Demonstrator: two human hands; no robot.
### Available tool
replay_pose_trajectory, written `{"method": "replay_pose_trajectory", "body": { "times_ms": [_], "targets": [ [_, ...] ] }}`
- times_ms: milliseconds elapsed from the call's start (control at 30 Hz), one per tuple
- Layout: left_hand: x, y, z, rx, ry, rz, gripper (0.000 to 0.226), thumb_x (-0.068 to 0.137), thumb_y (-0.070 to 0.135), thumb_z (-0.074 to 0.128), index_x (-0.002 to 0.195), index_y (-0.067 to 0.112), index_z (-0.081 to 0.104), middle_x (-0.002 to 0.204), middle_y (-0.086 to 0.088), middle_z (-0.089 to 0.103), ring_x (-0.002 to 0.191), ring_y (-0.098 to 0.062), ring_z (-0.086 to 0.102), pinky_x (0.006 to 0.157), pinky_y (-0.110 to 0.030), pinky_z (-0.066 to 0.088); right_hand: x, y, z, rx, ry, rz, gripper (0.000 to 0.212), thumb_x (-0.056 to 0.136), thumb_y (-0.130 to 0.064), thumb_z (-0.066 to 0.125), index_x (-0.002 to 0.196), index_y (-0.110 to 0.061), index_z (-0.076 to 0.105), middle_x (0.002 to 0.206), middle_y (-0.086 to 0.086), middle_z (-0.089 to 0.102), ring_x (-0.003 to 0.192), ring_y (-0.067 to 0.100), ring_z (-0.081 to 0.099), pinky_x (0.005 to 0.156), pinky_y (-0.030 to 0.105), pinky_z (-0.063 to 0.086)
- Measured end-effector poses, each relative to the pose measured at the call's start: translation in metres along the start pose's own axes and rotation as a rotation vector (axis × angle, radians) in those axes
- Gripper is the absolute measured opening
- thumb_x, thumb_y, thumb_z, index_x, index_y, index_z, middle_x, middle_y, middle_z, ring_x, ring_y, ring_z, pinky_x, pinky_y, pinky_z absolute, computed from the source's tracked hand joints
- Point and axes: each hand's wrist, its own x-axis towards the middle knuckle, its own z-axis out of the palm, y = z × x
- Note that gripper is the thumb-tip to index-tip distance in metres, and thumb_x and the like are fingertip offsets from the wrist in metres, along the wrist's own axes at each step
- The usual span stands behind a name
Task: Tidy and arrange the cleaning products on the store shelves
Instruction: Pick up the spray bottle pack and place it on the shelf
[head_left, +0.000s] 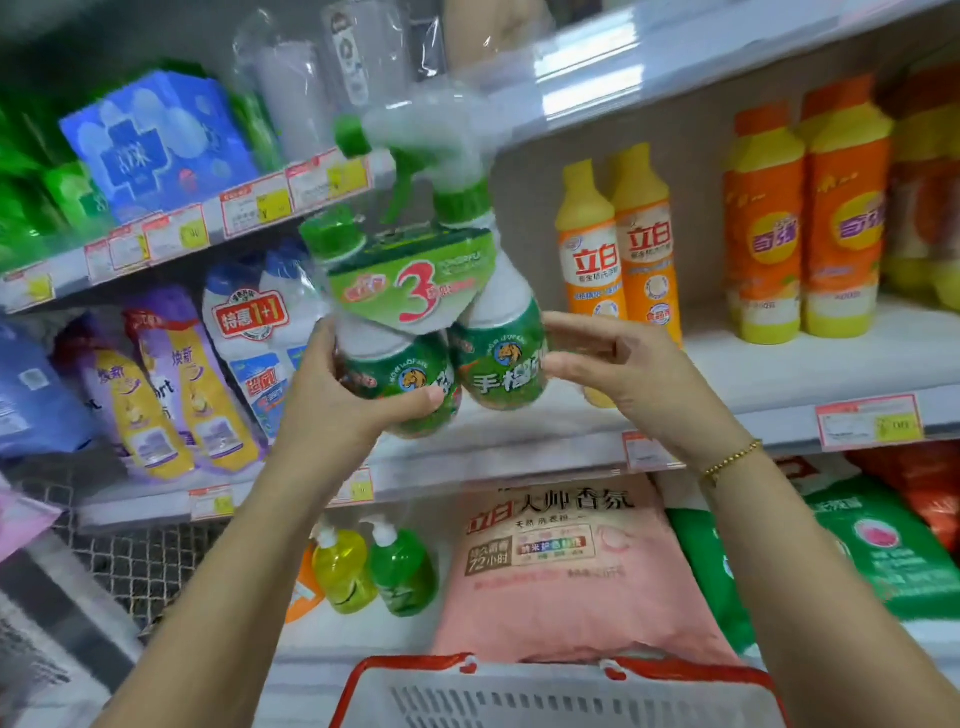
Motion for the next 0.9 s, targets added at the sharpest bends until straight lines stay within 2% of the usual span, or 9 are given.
{"method": "replay_pose_trajectory", "body": {
  "times_ms": [100,200,267,367,433,500,633,767,900],
  "targets": [
    [0.031,-0.016,0.015,0.086,-0.036,0.017,0.085,0.048,0.004,0.093,0.118,0.025,0.049,0.104,0.015,0.065,0.089,0.004,0.065,0.074,-0.013,0.051,0.012,0.027,0.0,-0.273,0.132,0.01,0.036,0.083,-0.015,0.071,0.118,-0.017,0.066,0.107,-0.007,0.07,0.1,0.004,0.066,0.092,0.029,0.052],
    [0.062,-0.049,0.029,0.047,-0.069,-0.096,0.082,0.05,-0.003,0.089,0.118,0.025,0.051,0.107,0.008,0.066,0.097,-0.01,0.065,0.076,-0.023,0.052,0.02,0.044,0.001,-0.579,0.201,-0.067,0.031,0.087,-0.023,0.067,0.118,-0.021,0.067,0.106,-0.009,0.07,0.095,0.006,0.064,0.085,0.019,0.048],
    [0.084,-0.073,0.039,-0.027,-0.092,-0.189,0.084,0.047,-0.006,0.089,0.118,0.02,0.052,0.108,0.001,0.067,0.101,-0.02,0.066,0.078,-0.033,0.056,0.025,0.05,0.001,-0.78,0.115,-0.083,0.031,0.091,-0.024,0.062,0.121,-0.019,0.065,0.102,-0.008,0.069,0.088,0.002,0.062,0.075,0.011,0.04],
    [0.113,-0.098,0.052,-0.109,-0.118,-0.303,0.101,0.027,0.007,0.093,0.119,0.016,0.052,0.109,-0.006,0.069,0.099,-0.026,0.067,0.085,-0.046,0.056,0.032,0.064,0.009,-1.139,-0.086,0.029,0.029,0.094,-0.038,0.052,0.11,-0.02,0.068,0.104,0.002,0.07,0.092,0.02,0.061,0.071,0.029,0.043],
    [0.131,-0.113,0.061,-0.089,-0.133,-0.316,0.082,0.035,0.007,0.093,0.108,0.017,0.056,0.102,-0.005,0.07,0.096,-0.026,0.068,0.082,-0.042,0.057,0.035,0.074,0.018,-1.279,-0.143,0.039,0.045,0.094,-0.053,0.044,0.089,-0.017,0.07,0.088,0.006,0.068,0.077,0.022,0.055,0.057,0.033,0.035],
    [0.146,-0.12,0.071,-0.061,-0.155,-0.307,0.059,0.054,0.002,0.088,0.1,0.02,0.056,0.098,-0.002,0.07,0.093,-0.024,0.068,0.08,-0.036,0.056,0.04,0.08,0.025,-1.343,-0.114,0.014,0.057,0.093,-0.059,0.038,0.077,-0.014,0.069,0.078,0.006,0.064,0.071,0.022,0.053,0.05,0.033,0.025],
    [0.182,-0.131,0.086,0.019,-0.192,-0.288,0.055,0.069,0.002,0.082,0.118,0.008,0.057,0.103,0.0,0.067,0.088,-0.016,0.064,0.06,-0.013,0.049,0.048,0.101,0.027,-1.336,0.066,-0.206,0.054,0.088,-0.052,0.049,0.053,-0.013,0.062,0.056,0.006,0.057,0.051,0.025,0.054,0.042,0.027,0.016],
    [0.216,-0.146,0.093,0.097,-0.187,-0.307,0.047,0.072,0.006,0.081,0.112,0.014,0.058,0.11,-0.003,0.064,0.096,-0.016,0.058,0.08,-0.022,0.045,0.045,0.117,0.029,-1.302,0.153,-0.254,0.055,0.086,-0.054,0.041,0.046,-0.02,0.057,0.049,-0.002,0.053,0.041,0.018,0.05,0.039,0.024,0.027],
    [0.238,-0.165,0.095,0.064,-0.194,-0.366,0.053,0.065,0.009,0.085,0.113,0.01,0.062,0.116,-0.007,0.066,0.107,-0.022,0.063,0.091,-0.03,0.049,0.046,0.117,0.03,-1.34,0.204,-0.27,0.057,0.088,-0.054,0.037,0.046,-0.021,0.056,0.048,-0.004,0.05,0.04,0.017,0.047,0.038,0.023,0.013]
  ]
}}
